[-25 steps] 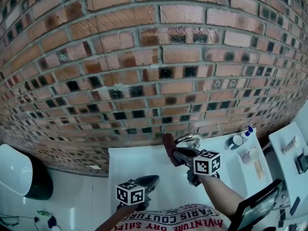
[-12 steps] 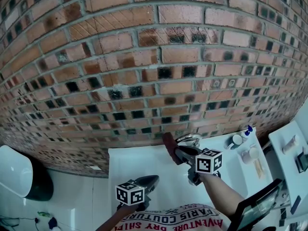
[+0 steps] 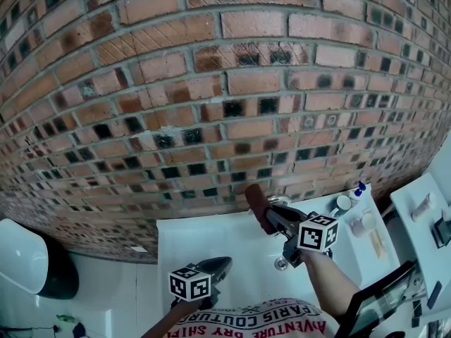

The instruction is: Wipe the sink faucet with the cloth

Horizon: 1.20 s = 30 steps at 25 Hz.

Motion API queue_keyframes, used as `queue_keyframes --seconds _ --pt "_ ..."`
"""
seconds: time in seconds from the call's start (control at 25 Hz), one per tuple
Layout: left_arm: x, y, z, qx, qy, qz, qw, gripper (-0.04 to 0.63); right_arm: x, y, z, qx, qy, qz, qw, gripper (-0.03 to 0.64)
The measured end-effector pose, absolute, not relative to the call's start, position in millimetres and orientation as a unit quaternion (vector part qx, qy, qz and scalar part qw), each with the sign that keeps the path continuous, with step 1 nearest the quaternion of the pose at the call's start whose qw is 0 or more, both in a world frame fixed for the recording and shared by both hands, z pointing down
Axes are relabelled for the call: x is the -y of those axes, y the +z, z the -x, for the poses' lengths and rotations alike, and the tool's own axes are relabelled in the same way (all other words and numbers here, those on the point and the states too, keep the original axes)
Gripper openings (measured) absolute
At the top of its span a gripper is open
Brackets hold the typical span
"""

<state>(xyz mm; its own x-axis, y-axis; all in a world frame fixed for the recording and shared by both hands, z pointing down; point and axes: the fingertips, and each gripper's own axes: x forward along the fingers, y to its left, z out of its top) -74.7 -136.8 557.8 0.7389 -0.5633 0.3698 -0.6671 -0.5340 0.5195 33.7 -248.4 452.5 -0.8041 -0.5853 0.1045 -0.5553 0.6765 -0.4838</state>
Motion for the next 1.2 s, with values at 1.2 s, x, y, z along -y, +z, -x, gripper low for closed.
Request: queue_keyframes --seconds 1.2 --pt "139.9 565.6 66.1 0.347 0.092 -0.871 0.336 0.000 282.2 517.2 -147.7 -0.841 -0.308 0.440 0.064 0.052"
